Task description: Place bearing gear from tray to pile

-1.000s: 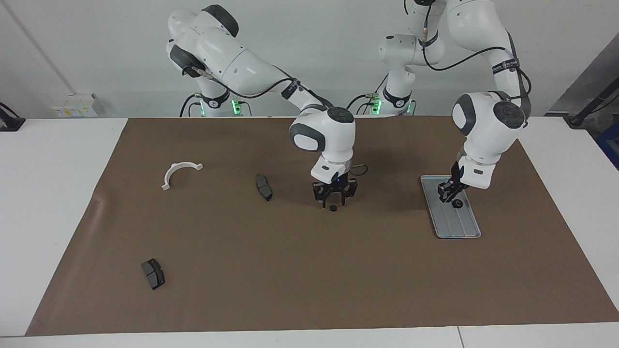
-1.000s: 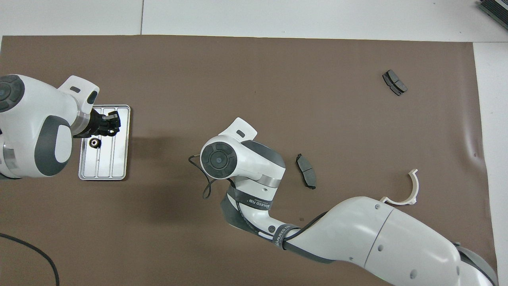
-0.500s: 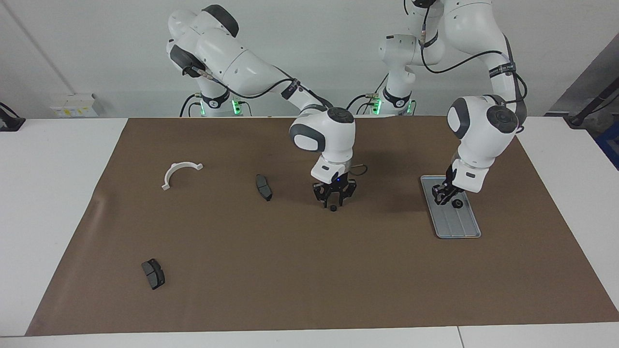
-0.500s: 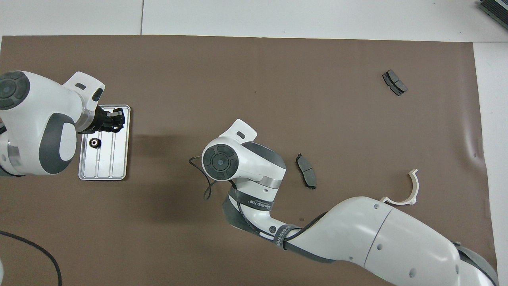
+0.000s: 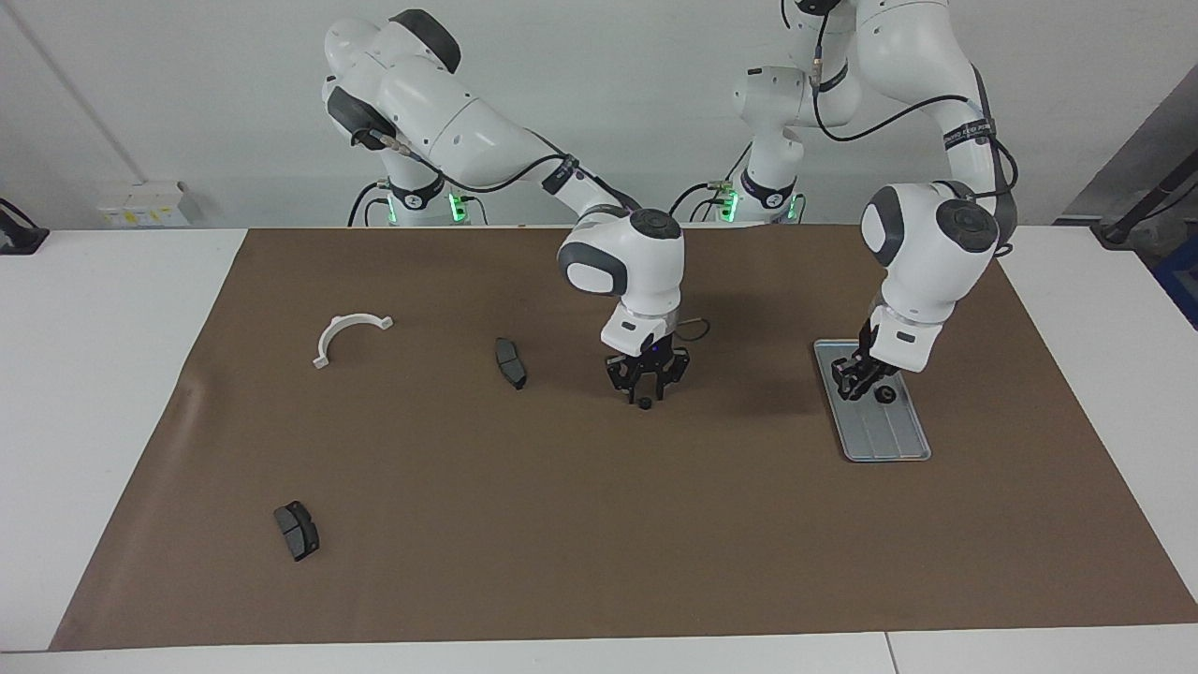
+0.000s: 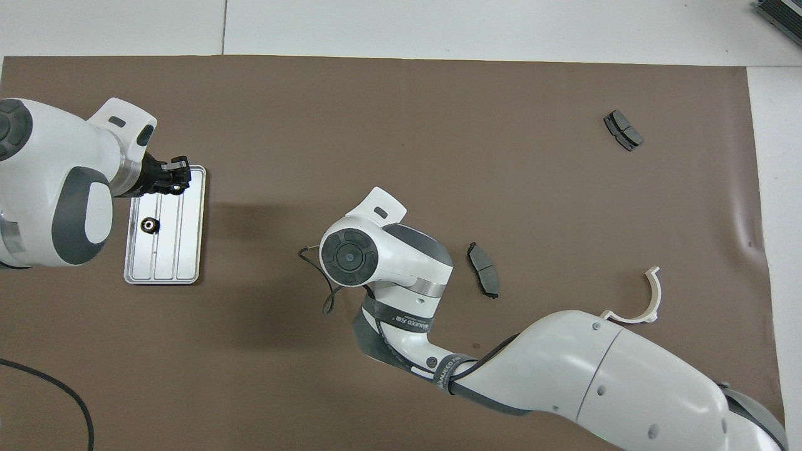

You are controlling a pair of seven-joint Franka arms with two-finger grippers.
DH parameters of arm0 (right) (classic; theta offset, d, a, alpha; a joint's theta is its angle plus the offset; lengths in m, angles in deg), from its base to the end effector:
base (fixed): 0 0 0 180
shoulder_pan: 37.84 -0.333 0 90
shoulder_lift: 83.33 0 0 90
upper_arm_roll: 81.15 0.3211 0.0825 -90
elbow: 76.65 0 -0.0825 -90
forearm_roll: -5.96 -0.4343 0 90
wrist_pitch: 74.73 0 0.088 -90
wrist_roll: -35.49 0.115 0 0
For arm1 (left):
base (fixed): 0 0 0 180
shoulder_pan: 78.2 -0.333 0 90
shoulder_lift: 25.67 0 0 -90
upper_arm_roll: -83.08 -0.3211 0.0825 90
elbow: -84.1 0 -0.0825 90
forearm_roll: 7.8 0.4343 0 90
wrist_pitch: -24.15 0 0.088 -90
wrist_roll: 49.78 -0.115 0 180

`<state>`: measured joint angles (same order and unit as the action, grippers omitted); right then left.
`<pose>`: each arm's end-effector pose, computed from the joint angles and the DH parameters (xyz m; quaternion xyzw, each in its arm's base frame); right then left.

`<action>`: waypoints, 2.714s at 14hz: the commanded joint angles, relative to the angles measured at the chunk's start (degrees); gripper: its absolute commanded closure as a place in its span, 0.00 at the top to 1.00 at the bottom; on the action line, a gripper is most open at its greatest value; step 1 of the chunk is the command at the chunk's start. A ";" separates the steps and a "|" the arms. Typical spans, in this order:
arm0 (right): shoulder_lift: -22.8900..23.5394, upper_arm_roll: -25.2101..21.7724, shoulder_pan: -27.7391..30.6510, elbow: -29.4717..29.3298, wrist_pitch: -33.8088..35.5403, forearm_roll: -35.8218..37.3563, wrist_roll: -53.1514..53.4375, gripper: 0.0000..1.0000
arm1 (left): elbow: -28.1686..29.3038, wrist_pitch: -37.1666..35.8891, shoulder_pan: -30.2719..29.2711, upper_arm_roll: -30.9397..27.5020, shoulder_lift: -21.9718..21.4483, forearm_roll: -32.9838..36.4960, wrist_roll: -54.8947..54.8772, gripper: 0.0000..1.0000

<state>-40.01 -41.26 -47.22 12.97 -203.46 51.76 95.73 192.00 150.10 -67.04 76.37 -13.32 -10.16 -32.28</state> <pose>0.5671 0.5014 0.2550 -0.9909 -0.0554 -0.1226 0.0003 0.6626 -0.0562 0.3767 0.9911 0.1227 0.0487 0.0144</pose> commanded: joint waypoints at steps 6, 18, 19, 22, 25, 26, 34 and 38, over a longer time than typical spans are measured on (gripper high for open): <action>-10.33 -1.03 4.37 -0.41 6.46 -15.34 -10.61 0.00 | -6.56 -6.77 4.29 0.04 2.07 -2.65 0.78 0.00; -16.97 -32.59 4.72 0.47 2.53 -46.06 -56.72 0.00 | -3.66 1.74 28.82 0.04 6.45 -2.56 15.90 0.00; -14.95 -32.77 4.81 -0.14 -0.09 -46.06 -56.81 0.00 | -3.22 2.80 28.91 0.12 7.16 -2.56 15.90 0.00; -10.64 -33.65 5.16 -0.32 -5.03 -46.06 -60.31 0.00 | -0.16 6.39 30.50 0.12 7.25 -2.56 15.81 0.00; -9.40 -34.35 5.16 -0.32 -6.97 -46.24 -62.26 0.00 | 3.46 10.55 32.87 0.12 6.90 -2.56 15.72 0.13; -9.22 -34.35 5.16 -0.32 -8.46 -46.41 -62.09 0.00 | 3.55 10.55 32.87 0.12 6.81 -2.56 15.55 0.25; -7.72 -35.94 5.25 1.35 -10.32 -45.27 -62.53 0.99 | 2.15 9.76 31.56 -0.66 6.55 -2.47 15.02 1.00; -12.10 -35.06 4.46 0.91 -6.20 -45.19 -57.90 1.00 | 0.91 7.74 18.85 -0.67 3.48 -2.12 12.32 1.00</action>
<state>-48.40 -77.17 -42.54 13.22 -212.16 7.03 35.11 192.40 159.53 -41.54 75.39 -6.83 -12.19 -17.01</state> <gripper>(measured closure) 0.291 0.000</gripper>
